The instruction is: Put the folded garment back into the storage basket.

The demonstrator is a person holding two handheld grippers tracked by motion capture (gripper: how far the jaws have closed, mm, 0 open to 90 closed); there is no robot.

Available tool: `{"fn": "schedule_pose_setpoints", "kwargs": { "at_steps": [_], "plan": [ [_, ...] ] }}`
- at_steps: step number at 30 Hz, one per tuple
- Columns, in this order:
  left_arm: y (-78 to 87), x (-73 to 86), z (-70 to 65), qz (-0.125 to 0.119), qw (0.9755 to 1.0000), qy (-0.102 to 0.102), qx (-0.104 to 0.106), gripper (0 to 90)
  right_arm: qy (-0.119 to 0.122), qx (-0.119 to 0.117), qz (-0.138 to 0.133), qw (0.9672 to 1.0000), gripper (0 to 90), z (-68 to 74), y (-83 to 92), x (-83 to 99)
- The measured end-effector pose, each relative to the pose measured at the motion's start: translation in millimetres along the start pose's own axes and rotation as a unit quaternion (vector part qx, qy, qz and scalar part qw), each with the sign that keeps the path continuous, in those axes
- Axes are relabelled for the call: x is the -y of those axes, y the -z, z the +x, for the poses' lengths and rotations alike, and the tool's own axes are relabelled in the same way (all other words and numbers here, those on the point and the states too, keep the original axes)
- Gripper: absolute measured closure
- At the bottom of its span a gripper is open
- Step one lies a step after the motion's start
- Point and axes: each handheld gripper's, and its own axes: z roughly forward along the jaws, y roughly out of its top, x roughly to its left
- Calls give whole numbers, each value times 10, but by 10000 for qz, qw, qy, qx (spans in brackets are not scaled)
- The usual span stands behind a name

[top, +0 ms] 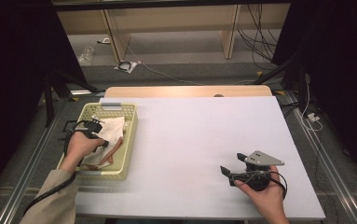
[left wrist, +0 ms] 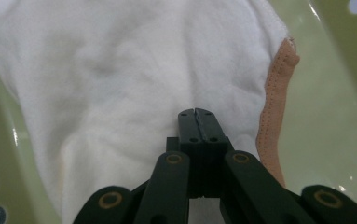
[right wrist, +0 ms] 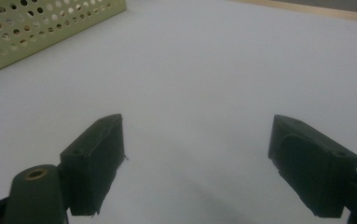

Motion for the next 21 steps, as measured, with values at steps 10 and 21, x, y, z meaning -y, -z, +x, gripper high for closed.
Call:
{"fn": "schedule_pose_setpoints", "kwargs": {
  "at_steps": [10, 21],
  "plan": [
    [8, -4, 133, 23, 9999, 103, -117, 894, -8, -5, -14, 10000, 195, -3, -3, 2],
    [-4, -24, 194, -24, 9996, 219, -173, 893, 2, 9, -2, 10000, 195, -4, 0, 0]
  ]
}}
